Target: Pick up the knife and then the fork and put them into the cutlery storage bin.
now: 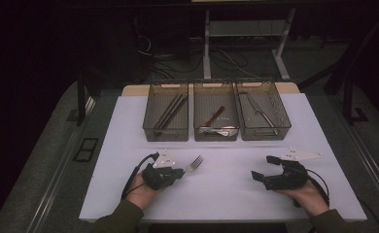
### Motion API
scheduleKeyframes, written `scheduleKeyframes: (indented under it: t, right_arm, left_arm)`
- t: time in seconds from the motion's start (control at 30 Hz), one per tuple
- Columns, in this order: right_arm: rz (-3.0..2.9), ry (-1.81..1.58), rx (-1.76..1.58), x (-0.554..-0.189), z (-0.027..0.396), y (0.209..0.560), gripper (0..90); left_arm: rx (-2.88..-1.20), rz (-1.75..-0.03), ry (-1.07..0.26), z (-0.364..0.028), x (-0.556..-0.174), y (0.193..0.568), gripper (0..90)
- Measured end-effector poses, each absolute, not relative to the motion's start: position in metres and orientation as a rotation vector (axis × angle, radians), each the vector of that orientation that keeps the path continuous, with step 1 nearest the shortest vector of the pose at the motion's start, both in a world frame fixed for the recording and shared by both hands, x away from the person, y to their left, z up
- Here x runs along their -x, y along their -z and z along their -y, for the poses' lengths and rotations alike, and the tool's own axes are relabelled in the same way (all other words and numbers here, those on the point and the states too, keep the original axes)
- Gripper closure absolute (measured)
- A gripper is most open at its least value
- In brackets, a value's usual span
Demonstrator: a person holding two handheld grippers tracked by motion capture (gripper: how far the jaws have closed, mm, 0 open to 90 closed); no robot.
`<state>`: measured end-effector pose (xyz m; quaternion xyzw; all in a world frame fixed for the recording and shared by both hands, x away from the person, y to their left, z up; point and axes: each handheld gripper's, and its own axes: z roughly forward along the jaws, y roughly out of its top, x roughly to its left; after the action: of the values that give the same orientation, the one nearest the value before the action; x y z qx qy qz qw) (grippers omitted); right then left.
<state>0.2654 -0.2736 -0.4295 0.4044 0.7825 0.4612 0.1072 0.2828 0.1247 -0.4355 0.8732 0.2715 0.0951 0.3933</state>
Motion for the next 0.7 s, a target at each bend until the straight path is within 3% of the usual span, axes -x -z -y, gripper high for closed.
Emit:
scheduleKeyframes:
  t: [0.1, 0.33, 0.7]
  right_arm:
    - [-2.327, -1.358, -1.172, -0.267, 0.264, 0.427, 16.7]
    - [-2.341, -1.497, -1.151, -0.28, 0.24, 0.411, 37.1]
    - [-2.354, -1.647, -1.086, -0.305, 0.195, 0.388, 50.3]
  left_arm:
    - [-2.182, -0.686, -0.264, -0.12, -0.281, 0.43, 84.7]
    - [-2.099, -0.675, -0.295, -0.103, -0.284, 0.417, 84.8]
    - [-2.047, -0.662, -0.294, -0.065, -0.291, 0.409, 84.9]
